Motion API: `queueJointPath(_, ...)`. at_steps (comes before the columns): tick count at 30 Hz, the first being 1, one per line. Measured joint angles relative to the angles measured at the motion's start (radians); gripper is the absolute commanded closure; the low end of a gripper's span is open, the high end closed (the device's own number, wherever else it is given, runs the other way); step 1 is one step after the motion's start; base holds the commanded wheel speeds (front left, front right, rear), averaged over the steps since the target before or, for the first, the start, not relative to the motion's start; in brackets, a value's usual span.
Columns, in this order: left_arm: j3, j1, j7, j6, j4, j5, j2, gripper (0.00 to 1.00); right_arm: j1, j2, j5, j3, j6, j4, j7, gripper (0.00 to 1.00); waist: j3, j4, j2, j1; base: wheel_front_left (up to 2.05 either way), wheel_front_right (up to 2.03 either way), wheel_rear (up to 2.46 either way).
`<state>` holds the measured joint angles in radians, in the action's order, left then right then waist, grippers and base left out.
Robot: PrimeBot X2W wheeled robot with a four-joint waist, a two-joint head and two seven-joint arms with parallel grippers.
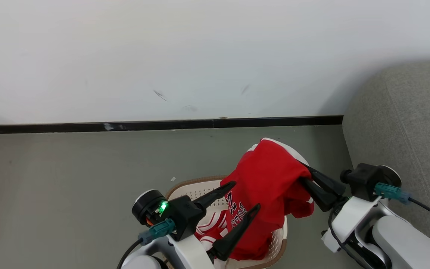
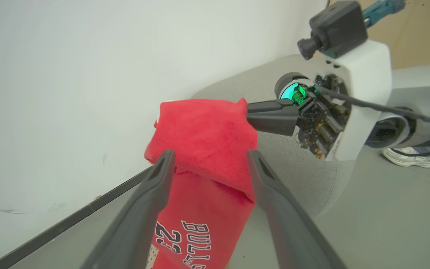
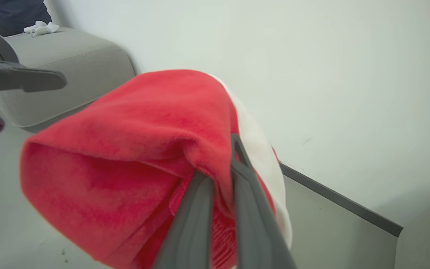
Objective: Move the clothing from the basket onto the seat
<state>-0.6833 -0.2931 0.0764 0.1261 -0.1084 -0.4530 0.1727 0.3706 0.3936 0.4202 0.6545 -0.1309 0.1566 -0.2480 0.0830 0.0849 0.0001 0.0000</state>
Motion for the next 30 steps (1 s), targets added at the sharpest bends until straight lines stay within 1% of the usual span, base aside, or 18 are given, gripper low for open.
queueJointPath(10, -0.009, 0.022, -0.028, 0.000, 0.000, 0.001, 0.010, 0.00, -0.041, 0.015, -0.023, -0.077, 0.000, -0.028, 0.000, 1.00, 0.006, -0.042, 0.0000, 0.0000, 0.00, 0.00, 0.00)
queueJointPath(22, -0.010, 0.034, -0.061, 0.000, 0.001, 0.007, 0.023, 0.00, -0.100, 0.016, -0.046, -0.189, 0.000, -0.058, 0.000, 1.00, 0.018, -0.113, -0.0001, 0.0000, 0.00, 0.00, 0.00)
queueJointPath(30, -0.006, 0.034, -0.076, 0.000, 0.002, 0.010, 0.030, 0.00, -0.127, 0.015, -0.066, -0.243, 0.000, -0.084, 0.000, 1.00, 0.023, -0.167, 0.0000, 0.0000, 0.00, 0.00, 0.00)
